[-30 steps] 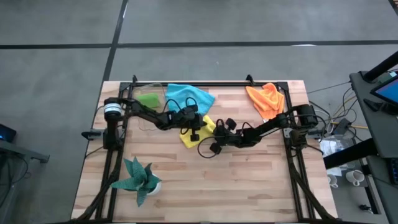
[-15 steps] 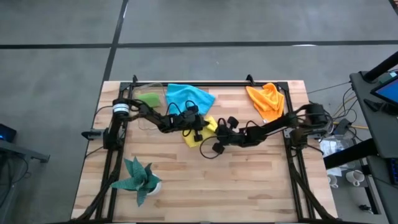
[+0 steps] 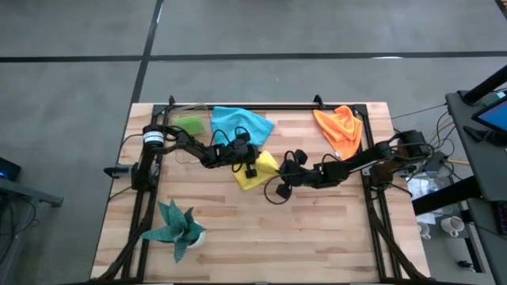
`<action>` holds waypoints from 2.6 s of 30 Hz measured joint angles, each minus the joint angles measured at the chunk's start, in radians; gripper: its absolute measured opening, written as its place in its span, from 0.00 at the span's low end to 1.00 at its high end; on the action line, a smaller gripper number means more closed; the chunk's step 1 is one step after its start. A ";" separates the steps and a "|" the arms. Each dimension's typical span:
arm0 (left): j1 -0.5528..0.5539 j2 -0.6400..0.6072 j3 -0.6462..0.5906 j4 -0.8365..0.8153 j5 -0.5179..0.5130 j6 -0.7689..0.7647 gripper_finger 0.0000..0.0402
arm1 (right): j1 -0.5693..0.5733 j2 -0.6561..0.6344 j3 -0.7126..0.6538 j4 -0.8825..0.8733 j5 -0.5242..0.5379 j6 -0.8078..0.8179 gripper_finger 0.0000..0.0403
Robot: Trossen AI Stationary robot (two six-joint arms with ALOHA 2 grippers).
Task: Roll microfiber towels into tight, uniform cylinder then place into a basket
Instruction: Roll the yellow microfiber towel
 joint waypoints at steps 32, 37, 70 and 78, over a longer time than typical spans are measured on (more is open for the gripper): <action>-0.040 -0.062 -0.012 0.008 -0.017 -0.398 0.00 | -0.016 0.127 0.029 0.053 0.476 0.167 0.03; -0.061 -0.071 -0.009 0.005 0.007 -0.401 0.00 | -0.019 0.184 0.032 0.086 0.488 0.168 0.03; -0.007 0.016 0.120 -0.021 -0.005 -0.267 0.00 | -0.005 0.236 0.037 0.099 0.440 0.015 0.03; 0.000 0.029 0.115 -0.018 -0.014 -0.237 0.00 | -0.005 0.236 0.031 0.103 0.299 -0.122 0.03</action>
